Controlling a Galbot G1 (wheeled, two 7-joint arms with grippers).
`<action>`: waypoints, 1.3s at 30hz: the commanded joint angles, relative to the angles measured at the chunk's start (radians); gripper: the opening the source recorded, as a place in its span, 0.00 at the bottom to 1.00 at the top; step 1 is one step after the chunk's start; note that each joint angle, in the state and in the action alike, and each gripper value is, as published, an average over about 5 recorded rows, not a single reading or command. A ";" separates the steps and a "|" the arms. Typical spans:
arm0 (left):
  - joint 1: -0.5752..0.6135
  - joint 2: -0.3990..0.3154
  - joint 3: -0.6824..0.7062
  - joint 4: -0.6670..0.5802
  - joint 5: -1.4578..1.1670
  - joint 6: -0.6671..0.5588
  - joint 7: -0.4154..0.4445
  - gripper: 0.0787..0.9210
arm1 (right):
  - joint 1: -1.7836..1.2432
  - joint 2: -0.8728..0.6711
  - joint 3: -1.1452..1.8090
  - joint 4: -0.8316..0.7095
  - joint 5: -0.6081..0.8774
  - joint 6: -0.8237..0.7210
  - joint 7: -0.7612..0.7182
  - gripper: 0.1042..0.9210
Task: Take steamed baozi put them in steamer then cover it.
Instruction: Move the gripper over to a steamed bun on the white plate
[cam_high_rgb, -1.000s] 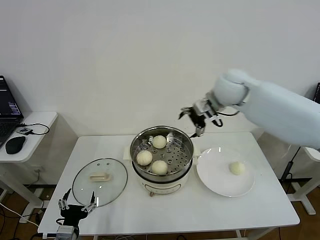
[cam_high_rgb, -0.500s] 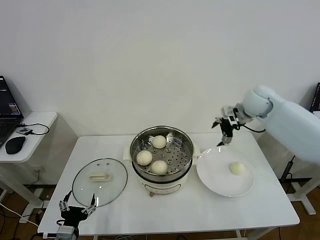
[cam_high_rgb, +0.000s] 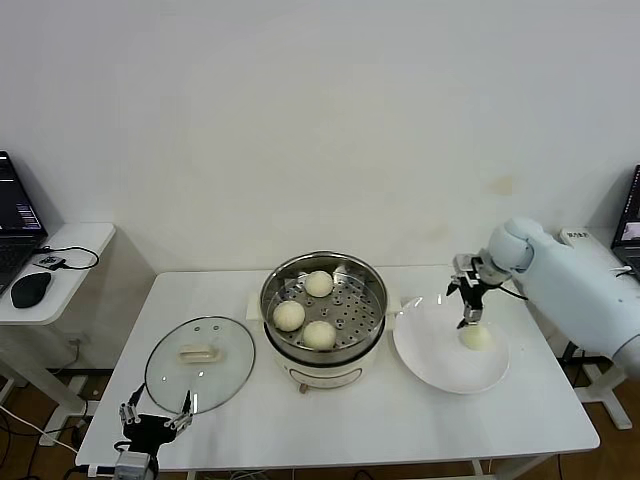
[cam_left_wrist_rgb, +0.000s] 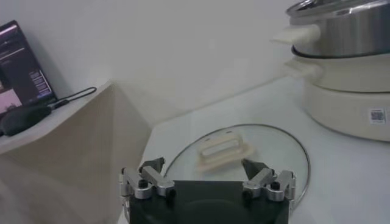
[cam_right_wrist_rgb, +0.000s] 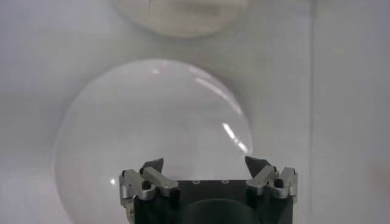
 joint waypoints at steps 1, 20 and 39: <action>0.001 0.001 0.000 0.004 0.001 0.000 0.001 0.88 | -0.061 0.024 0.034 -0.111 -0.105 0.090 -0.016 0.88; 0.003 -0.006 0.001 0.013 0.003 -0.001 -0.001 0.88 | -0.108 0.018 0.074 -0.120 -0.153 0.086 0.045 0.88; 0.001 -0.012 0.006 0.024 0.004 -0.003 -0.006 0.88 | -0.109 0.042 0.075 -0.187 -0.148 0.087 0.090 0.88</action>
